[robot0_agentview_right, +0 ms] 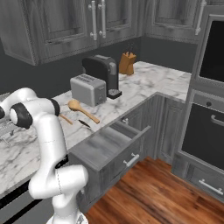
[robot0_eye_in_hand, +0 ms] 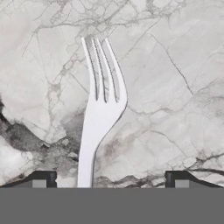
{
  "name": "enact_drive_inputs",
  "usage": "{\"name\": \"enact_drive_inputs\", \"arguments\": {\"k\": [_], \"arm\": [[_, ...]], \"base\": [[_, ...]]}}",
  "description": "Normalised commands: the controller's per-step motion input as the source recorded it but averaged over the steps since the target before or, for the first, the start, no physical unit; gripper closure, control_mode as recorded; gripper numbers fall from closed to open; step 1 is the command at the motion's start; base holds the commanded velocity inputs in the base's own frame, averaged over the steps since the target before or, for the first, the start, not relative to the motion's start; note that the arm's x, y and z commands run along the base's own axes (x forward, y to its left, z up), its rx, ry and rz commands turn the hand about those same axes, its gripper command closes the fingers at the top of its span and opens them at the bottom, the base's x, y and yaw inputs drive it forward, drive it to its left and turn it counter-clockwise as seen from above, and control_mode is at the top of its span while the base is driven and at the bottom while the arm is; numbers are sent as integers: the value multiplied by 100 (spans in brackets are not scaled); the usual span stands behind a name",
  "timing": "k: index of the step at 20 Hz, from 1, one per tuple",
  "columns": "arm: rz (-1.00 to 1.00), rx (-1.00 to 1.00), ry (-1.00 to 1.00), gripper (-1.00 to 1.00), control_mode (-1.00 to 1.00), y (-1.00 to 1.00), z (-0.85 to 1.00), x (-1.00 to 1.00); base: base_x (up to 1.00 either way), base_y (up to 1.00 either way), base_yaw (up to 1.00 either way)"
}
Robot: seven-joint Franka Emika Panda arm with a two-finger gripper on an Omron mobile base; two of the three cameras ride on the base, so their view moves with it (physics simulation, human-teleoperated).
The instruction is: Organize the utensils by type. Pick up the wooden spoons from the counter and place them in the open cabinet. Then pick up the metallic utensils from the counter and place them in the open drawer.
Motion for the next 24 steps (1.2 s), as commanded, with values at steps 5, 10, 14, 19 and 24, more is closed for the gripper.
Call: {"name": "enact_drive_inputs", "arguments": {"k": [5, 10, 14, 19, 24], "arm": [[0, 0, 0, 100, -100, 0, 0, 0], [0, 0, 0, 100, -100, 0, 0, 0], [0, 0, 0, 100, -100, 0, 0, 0], [0, 0, 0, 100, -100, 0, 0, 0], [0, 0, 0, 100, -100, 0, 0, 0]], "base": [[0, 0, 0], [0, 0, 0], [0, 0, 0], [0, 0, 0], [0, 0, 0]]}}
